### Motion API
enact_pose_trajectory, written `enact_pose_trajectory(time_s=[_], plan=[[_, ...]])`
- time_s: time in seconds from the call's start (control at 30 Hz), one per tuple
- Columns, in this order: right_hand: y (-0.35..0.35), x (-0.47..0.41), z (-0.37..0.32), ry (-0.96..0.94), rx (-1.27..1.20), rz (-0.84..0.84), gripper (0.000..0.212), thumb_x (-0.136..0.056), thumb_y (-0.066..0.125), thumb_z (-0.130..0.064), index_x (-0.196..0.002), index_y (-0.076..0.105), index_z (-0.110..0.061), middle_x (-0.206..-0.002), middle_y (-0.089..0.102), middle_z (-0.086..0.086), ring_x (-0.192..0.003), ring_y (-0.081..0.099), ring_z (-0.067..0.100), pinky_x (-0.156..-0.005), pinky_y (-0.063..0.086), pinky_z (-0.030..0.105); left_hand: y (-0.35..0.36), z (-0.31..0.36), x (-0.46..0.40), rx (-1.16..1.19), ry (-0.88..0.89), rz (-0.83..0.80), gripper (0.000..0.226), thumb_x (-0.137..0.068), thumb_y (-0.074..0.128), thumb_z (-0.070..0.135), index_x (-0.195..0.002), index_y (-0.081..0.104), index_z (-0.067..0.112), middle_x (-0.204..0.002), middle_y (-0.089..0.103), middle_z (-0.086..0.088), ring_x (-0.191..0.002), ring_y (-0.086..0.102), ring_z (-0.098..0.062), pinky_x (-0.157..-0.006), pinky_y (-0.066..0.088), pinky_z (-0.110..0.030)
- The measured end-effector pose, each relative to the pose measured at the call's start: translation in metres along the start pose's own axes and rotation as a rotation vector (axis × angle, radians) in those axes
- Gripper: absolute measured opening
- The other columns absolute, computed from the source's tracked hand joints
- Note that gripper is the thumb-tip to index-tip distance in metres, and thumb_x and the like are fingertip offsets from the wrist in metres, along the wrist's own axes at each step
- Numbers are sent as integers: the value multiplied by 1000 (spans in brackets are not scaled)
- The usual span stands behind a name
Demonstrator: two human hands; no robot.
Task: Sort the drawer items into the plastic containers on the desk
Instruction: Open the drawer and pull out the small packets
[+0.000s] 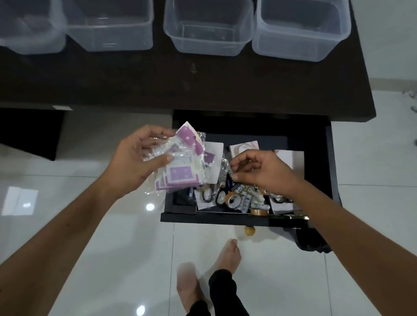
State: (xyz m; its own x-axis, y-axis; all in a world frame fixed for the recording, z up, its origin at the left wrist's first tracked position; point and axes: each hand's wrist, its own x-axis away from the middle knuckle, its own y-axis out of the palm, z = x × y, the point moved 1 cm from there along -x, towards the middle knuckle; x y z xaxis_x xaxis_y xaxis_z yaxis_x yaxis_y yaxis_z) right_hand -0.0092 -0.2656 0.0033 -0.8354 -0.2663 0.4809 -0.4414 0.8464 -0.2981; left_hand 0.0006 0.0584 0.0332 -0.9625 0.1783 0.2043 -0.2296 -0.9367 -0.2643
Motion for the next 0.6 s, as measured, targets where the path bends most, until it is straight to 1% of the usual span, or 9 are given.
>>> enact_pose_trajectory(time_s=[0.07,0.1,0.17,0.23,0.3,0.37,0.43,0.53,0.6], plan=[[10,-7,-3,-10,54,62,39,-79,92,-18,-114,74,-17,-108,76,2,-88,70,12,-84,58,27,-12,-6,11,2,-10,26,49,-87,83,8,-111,76,50,-127,73,14,-121,67,-13,-101,55,-33],[15,-10,-4,-20,97,115,45,-78,93,-23,-118,72,-20,-111,73,1,-89,68,12,-83,57,26,-16,-9,16,15,-30,32,46,-89,82,9,-113,78,47,-131,73,11,-123,67,-16,-98,58,-33],[22,-16,-6,-29,190,225,58,-76,94,-33,-127,67,-24,-117,62,-1,-92,63,13,-84,55,26,-21,-14,24,36,-74,44,40,-91,79,11,-113,80,44,-131,73,9,-121,69,-19,-85,61,-23],[28,-21,-8,-7,253,283,72,-74,93,-43,-136,62,-25,-123,54,0,-99,59,13,-92,53,29,-25,-19,30,18,-110,76,36,-92,79,11,-114,79,41,-130,73,4,-116,70,-23,-74,58,-17],[32,-25,-9,23,304,287,78,-72,93,-50,-137,62,-22,-128,51,1,-110,58,13,-100,51,32,-27,-25,33,11,-120,89,35,-92,80,13,-113,80,41,-129,73,3,-116,70,-25,-80,60,-25],[36,-27,-10,32,339,285,70,-70,93,-53,-127,68,-20,-126,52,0,-113,59,15,-102,52,34,-27,-30,36,25,-130,89,35,-92,80,14,-113,80,43,-128,74,3,-117,70,-27,-91,61,-37],[39,-27,-13,15,331,307,57,-70,94,-49,-114,71,-23,-119,55,-2,-107,59,14,-95,51,30,-26,-32,38,35,-136,85,36,-92,80,14,-114,79,43,-129,73,2,-118,69,-28,-92,62,-40],[44,-25,-17,-10,233,324,39,-74,94,-36,-101,71,-22,-95,62,-8,-82,58,6,-73,47,19,-25,-33,39,41,-117,78,35,-93,80,13,-114,80,41,-129,73,2,-119,69,-27,-90,63,-40],[46,-25,-17,-6,166,301,31,-78,92,-26,-99,70,-19,-86,66,-7,-71,57,4,-66,49,17,-25,-34,39,47,-118,71,35,-93,79,12,-115,79,40,-130,73,3,-119,68,-26,-90,64,-41]])
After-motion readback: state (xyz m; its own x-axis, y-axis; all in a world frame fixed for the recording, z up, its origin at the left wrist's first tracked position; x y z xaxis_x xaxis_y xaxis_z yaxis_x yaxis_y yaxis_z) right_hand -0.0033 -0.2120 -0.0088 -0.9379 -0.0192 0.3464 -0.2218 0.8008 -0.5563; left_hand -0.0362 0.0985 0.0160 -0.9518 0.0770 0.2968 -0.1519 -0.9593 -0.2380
